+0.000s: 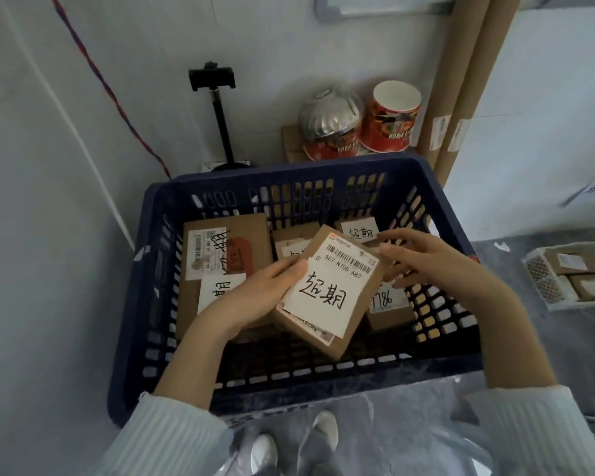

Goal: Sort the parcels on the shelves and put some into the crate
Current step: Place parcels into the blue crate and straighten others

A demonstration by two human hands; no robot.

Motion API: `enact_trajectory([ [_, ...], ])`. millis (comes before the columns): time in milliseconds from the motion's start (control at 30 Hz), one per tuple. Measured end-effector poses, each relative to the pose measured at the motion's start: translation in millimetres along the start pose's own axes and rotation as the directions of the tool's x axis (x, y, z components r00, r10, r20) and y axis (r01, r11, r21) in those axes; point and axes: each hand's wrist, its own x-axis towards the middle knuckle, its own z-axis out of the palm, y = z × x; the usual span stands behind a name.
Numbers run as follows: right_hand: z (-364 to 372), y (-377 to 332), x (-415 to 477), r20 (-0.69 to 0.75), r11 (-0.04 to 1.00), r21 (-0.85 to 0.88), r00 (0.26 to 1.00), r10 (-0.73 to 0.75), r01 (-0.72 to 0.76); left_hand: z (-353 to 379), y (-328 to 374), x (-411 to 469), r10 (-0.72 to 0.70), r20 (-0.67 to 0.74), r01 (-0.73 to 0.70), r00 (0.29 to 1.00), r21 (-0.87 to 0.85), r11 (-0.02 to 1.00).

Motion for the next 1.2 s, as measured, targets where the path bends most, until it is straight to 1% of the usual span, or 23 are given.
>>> enact_trajectory([
  [67,-1.0,3.1,5.6,0.12,0.995,-0.088,0.992,0.05,-0.039,2.0,-6.8,6.8,-0.023,0.044,0.019,0.999,0.07,0.997],
  [133,2.5,2.5,11.7,0.197,0.981,-0.174,0.974,0.115,-0.081,4.9,-10.3,9.8,-0.027,0.068,0.019,0.997,0.122,0.992],
  [200,6.0,0.1,17.8,0.254,0.958,-0.271,0.954,0.16,-0.088,7.3,-8.1,9.2,-0.022,0.07,0.011,0.997,0.152,0.988],
  [333,9.1,-2.4,26.1,0.299,0.92,-0.379,0.928,0.222,-0.097,10.0,1.3,11.5,0.001,0.092,-0.021,0.996,0.217,0.976],
  [433,7.1,1.0,30.4,0.319,0.909,-0.395,0.908,0.27,-0.131,12.6,6.3,19.5,-0.009,0.11,-0.021,0.994,0.27,0.963],
  [567,12.1,8.4,38.3,0.291,0.895,-0.428,0.918,0.27,-0.127,19.3,3.0,29.8,-0.031,0.083,-0.005,0.996,0.403,0.915],
  [733,18.0,11.3,53.3,0.31,0.89,-0.429,0.9,0.306,-0.155,23.5,-12.7,36.9,-0.066,0.027,0.051,0.997,0.359,0.932],
  [800,22.6,10.3,57.0,0.283,0.895,-0.429,0.922,0.263,-0.124,26.8,-18.6,37.8,-0.111,0.022,0.096,0.994,0.366,0.926],
  [833,25.7,10.2,58.9,0.269,0.892,-0.441,0.934,0.235,-0.097,30.2,-21.9,37.4,-0.153,0.042,0.128,0.987,0.358,0.925],
  [900,32.5,8.1,62.3,0.268,0.859,-0.511,0.943,0.198,-0.035,38.5,-29.7,36.9,-0.233,0.083,0.196,0.969,0.319,0.927],
  [967,38.7,3.5,64.1,0.272,0.824,-0.567,0.945,0.183,0.004,43.3,-34.7,37.2,-0.274,0.088,0.237,0.958,0.302,0.924],
  [1033,40.3,-0.8,65.5,0.27,0.804,-0.594,0.947,0.174,0.021,43.1,-36.8,38.5,-0.279,0.071,0.252,0.958,0.262,0.932],
  [1133,41.2,-4.0,66.9,0.29,0.806,-0.591,0.942,0.171,0.036,39.2,-40.0,38.6,-0.274,0.036,0.266,0.961,0.145,0.953],
  [1200,42.0,-5.7,67.7,0.297,0.809,-0.586,0.942,0.157,0.05,37.6,-40.1,36.9,-0.271,-0.004,0.269,0.963,0.133,0.954],
])
